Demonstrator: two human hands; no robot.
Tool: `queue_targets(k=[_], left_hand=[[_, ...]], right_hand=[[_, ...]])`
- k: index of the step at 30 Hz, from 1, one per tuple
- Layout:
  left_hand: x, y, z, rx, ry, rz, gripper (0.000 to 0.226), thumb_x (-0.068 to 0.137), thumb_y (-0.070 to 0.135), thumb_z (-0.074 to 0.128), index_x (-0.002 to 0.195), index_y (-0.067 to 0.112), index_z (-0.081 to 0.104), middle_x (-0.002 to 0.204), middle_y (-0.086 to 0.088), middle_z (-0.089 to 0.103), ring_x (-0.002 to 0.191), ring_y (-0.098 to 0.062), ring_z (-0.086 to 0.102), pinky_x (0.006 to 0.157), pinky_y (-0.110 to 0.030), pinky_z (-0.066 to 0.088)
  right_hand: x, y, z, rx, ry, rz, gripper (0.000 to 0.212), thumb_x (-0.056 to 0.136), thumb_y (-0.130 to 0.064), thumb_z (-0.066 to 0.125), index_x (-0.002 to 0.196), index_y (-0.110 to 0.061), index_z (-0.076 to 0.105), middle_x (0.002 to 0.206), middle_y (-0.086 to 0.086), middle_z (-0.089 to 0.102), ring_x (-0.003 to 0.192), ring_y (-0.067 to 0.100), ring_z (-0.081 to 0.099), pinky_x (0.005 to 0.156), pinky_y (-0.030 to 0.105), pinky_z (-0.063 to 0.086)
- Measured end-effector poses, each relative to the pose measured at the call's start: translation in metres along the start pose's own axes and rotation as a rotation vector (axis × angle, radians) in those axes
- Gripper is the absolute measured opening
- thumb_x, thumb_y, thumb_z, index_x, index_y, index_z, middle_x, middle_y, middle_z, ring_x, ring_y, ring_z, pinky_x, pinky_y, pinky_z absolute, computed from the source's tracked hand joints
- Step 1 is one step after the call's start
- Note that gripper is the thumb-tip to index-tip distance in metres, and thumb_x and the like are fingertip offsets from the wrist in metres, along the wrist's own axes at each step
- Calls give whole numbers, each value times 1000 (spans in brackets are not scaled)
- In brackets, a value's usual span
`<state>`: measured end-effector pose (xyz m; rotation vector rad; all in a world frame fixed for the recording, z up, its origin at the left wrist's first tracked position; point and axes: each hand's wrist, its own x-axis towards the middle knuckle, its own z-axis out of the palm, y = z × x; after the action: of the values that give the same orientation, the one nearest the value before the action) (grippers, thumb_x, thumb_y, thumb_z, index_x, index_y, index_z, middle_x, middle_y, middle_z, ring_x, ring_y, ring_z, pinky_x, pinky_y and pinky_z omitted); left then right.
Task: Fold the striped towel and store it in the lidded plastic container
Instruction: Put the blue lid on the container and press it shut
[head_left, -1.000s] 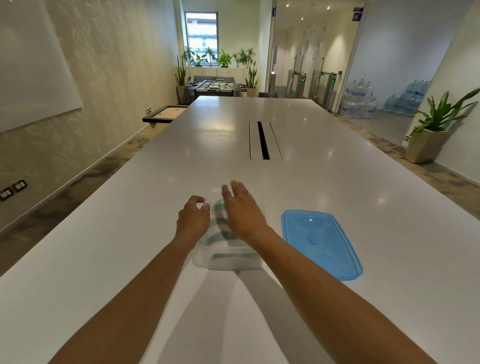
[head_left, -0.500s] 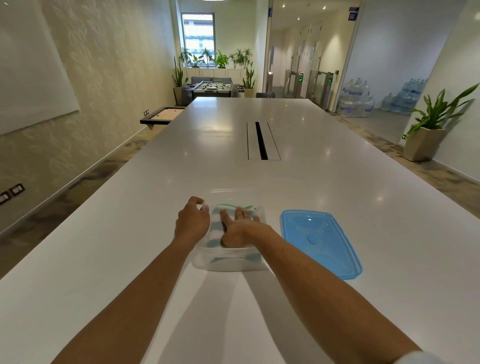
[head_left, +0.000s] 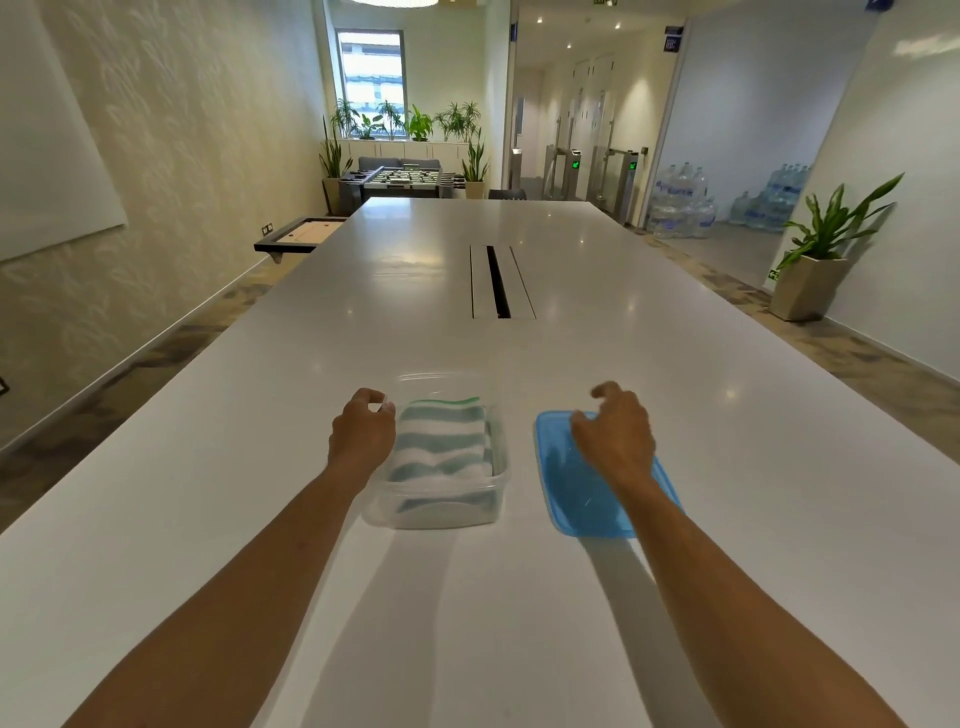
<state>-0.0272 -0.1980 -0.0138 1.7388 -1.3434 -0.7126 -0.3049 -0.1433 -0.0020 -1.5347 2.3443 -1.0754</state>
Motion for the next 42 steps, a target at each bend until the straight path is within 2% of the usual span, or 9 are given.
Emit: queue_targets(k=[8,13,18,21,24,28,31,38,42], left_hand=[[-4,6,-3,-24,-12,-39,29,94,35,47,117,21,58,115,-11,61,98,-33,58,90,-49,52],[-4,11,-6,33,52,-55,43,93,45,46,120,14,57,125,-16,57,105,-33,55,94,-46,47],[-20,39,-14,128,263,211,35,93,42,53,111,12,60,116,-14,58,105,-32,55,85,-41,46],[-38,68,-7,-49,45,329,21,94,35,57,102,16,62,99,-2,63,91,-20,59,71,-25,44],[-61,100,3,-287,-300,305,19,94,37,57,102,20,62,100,-1,68,88,-17,67,75,-34,57],[-79,130,10,-469,-572,252,33,93,50,53,116,28,58,114,1,67,96,-18,70,76,-34,62],[-81,143,11,-533,-531,206,50,90,58,50,124,22,58,116,0,67,98,-20,69,71,-34,62],[-60,131,-14,-659,-233,80,15,96,19,52,102,15,65,95,-9,72,73,-20,73,53,-33,57],[-45,118,-34,-783,-296,69,17,99,14,47,96,10,64,95,-14,71,66,-24,74,50,-33,58]], right_hand=[[-5,75,-15,-400,-260,189,90,64,-77,61,127,-16,43,121,14,55,115,36,52,86,44,44],[-3,66,-18,-221,-317,259,89,56,-70,75,119,-14,43,111,8,57,107,32,59,74,36,42],[7,44,-37,0,-305,262,59,71,-30,77,118,-7,50,119,20,60,106,38,62,88,47,54],[14,8,-58,76,-279,158,45,75,-12,62,119,-7,56,107,24,67,92,39,68,84,50,57],[11,-36,-77,-53,-180,-4,50,74,-14,56,124,-15,58,111,15,66,90,34,62,74,35,49],[-11,-91,-86,-68,-33,-208,32,75,-19,57,105,-16,67,87,6,64,69,25,53,62,28,39],[-27,-122,-77,33,-111,-317,34,80,-34,64,111,-21,67,92,2,70,76,21,65,70,33,54],[-28,-134,-74,309,-573,-398,64,73,-34,79,132,-22,58,104,-5,65,90,11,64,74,25,50],[-17,-121,-58,349,-274,-310,55,80,-42,72,128,-18,60,120,4,64,102,17,62,85,31,50]])
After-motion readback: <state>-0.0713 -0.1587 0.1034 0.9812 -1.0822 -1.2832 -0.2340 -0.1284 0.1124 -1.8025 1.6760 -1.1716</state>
